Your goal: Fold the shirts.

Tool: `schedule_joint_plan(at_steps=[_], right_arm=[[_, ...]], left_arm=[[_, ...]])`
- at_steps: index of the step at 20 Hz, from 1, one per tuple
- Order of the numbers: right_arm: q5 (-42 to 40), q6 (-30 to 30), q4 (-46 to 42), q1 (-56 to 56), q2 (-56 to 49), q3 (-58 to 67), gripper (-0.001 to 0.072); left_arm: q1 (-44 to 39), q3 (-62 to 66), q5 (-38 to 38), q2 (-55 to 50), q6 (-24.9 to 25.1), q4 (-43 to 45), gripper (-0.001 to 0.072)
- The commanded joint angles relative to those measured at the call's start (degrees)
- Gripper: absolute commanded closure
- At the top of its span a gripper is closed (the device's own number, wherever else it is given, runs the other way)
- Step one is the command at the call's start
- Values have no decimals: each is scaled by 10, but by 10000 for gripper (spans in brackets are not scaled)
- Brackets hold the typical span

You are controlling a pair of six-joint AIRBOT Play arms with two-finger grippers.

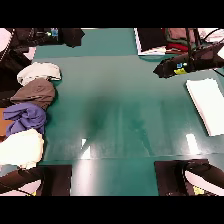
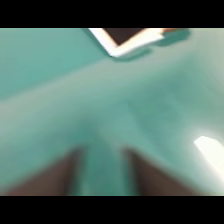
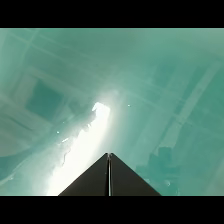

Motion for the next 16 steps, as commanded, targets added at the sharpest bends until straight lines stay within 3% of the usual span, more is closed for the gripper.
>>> schedule_joint_plan(at_steps=[1,8,16], right_arm=[[0,0,0,0,0,0,689],[0,0,1,1,0,0,689],[0,0,1,1,0,0,689]], left_arm=[[44,0,24,-18,-50,157,86],[234,0,-31,-205,-58,165,86],[290,0,44,-353,-57,165,86]])
